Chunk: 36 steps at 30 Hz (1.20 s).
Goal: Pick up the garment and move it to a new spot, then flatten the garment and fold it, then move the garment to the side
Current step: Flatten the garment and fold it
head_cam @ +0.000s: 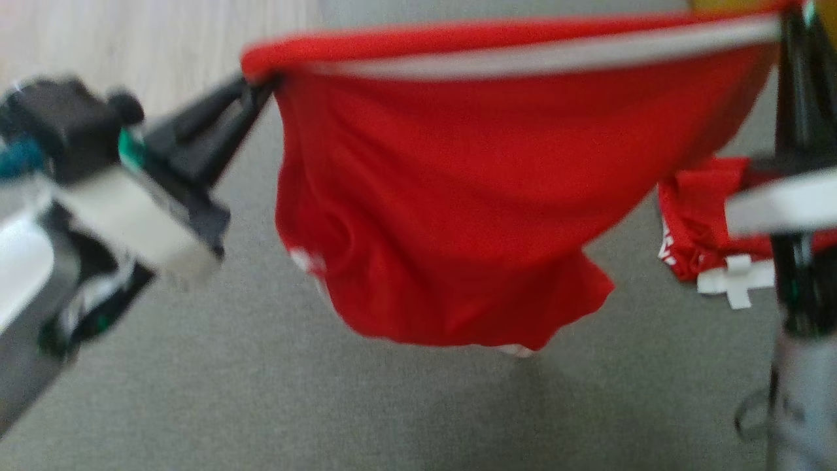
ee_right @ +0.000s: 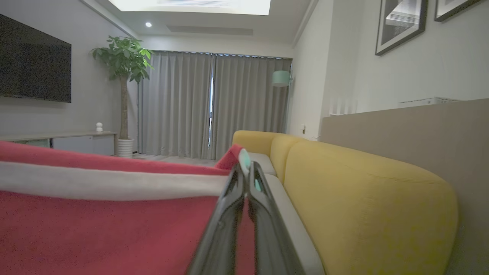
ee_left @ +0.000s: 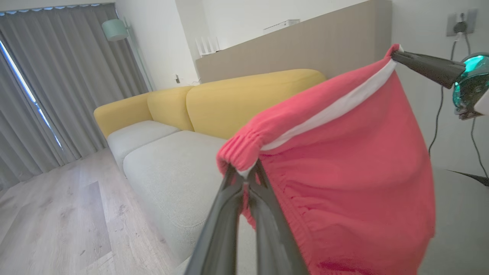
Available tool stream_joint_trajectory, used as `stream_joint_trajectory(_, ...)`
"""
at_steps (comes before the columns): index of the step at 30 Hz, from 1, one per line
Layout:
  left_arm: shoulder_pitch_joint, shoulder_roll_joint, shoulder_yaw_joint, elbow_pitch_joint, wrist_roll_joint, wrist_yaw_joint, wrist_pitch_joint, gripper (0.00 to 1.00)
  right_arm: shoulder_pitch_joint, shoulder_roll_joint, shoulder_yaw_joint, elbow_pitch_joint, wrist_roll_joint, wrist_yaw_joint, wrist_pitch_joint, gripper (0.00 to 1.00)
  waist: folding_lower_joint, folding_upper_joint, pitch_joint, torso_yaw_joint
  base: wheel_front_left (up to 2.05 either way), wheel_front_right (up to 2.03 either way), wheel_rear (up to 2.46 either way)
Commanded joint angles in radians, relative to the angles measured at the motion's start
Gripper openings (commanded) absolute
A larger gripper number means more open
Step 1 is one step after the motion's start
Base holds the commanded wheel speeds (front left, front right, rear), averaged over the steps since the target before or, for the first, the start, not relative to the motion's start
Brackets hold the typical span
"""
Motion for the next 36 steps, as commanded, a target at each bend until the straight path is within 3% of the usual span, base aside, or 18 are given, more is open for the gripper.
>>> stream_joint_trajectory(1, -0.103, 0.009, 0.077, 0.036, -0.007, -0.011, 0.002, 0.0, -0.126, -0.002, 0.03, 0.013, 0.013, -0.001, 0.006, 0.0, 0.0001, -0.0001, 0.083, -0.008, 0.0, 0.0, 0.0)
stream_joint_trajectory(7, -0.318, -0.107, 0.09, 0.338, 0.031, -0.095, -0.021, 0.0, -0.489, -0.057, 0.079, 0.336, 0.038, -0.001, -0.07, 0.0, 0.0001, -0.0001, 0.262, -0.03, 0.0, 0.0, 0.0)
stream_joint_trajectory(12, -0.515, -0.213, 0.119, 0.613, 0.085, -0.129, -0.139, 0.0, -0.773, -0.062, 0.072, 0.636, 0.014, -0.001, -0.214, 0.0, 0.0001, -0.0001, 0.355, -0.037, 0.0, 0.0, 0.0)
stream_joint_trajectory(16, -0.602, -0.284, 0.111, 0.768, 0.117, -0.148, -0.254, 0.0, -0.887, -0.049, 0.046, 0.81, -0.026, -0.001, -0.334, 0.0, 0.0001, -0.0001, 0.394, -0.034, 0.0, 0.0, 0.0)
stream_joint_trajectory(25, -0.519, -0.391, -0.052, 0.933, 0.113, -0.163, -0.401, 0.0, -0.815, -0.035, 0.039, 1.123, -0.061, -0.001, -0.462, 0.0, 0.0001, -0.0001, 0.416, -0.022, 0.0, 0.0, 0.0)
stream_joint_trajectory(31, -0.361, -0.378, -0.218, 0.934, 0.051, -0.163, -0.434, 0.0, -0.706, -0.064, 0.117, 1.273, -0.033, -0.001, -0.457, 0.0, 0.0001, -0.0001, 0.379, -0.007, 0.0, 0.0, 0.0)
stream_joint_trajectory(36, -0.276, -0.354, -0.321, 0.917, 0.026, -0.164, -0.444, 0.0, -0.653, -0.102, 0.181, 1.328, 0.025, -0.001, -0.421, 0.0, 0.0001, -0.0001, 0.348, 0.003, 0.0, 0.0, 0.0)
